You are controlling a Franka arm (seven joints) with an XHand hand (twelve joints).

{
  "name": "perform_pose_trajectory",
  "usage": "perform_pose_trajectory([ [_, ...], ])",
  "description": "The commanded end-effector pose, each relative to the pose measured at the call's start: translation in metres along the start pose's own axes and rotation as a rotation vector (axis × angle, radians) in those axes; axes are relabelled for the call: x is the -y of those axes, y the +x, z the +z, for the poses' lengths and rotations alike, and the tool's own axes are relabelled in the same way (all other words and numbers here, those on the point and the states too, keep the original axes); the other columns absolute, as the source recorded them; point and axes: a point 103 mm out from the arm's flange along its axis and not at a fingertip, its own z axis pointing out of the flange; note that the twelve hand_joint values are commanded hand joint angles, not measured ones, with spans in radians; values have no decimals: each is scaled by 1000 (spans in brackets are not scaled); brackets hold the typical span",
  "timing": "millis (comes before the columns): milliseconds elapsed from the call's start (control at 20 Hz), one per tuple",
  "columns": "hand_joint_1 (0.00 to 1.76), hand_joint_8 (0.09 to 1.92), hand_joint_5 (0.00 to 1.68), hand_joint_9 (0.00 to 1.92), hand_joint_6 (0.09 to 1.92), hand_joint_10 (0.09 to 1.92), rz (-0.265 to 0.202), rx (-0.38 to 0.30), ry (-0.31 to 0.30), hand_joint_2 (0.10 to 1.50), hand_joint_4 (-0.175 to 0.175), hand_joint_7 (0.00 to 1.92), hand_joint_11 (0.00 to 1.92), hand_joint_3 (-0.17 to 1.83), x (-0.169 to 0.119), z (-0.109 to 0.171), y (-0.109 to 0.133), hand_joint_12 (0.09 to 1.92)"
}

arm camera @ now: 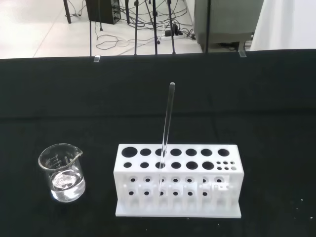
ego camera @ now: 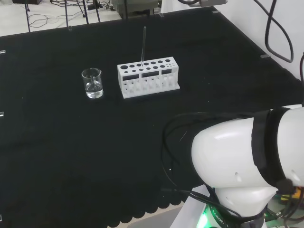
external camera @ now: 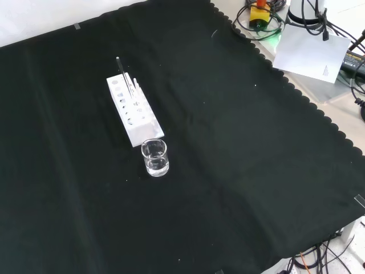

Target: Take the glass rod from the white test tube rack.

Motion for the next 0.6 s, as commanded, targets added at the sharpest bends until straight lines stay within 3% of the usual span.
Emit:
perform_pose_trajectory([
  [50,533,87,0,0,87,87,-28,-22,-13,931,-85,0,14,438,-36,8,-7,87],
  [150,534,87,0,0,87,87,-43,-22,-16,931,-87,0,66,435,-46,12,-8,87],
  [350,555,87,0,7,87,87,-43,-14,3,949,-88,0,6,365,-68,25,-9,442],
  [600,568,87,0,14,87,87,-53,0,25,940,-90,0,0,357,-98,42,-3,506],
])
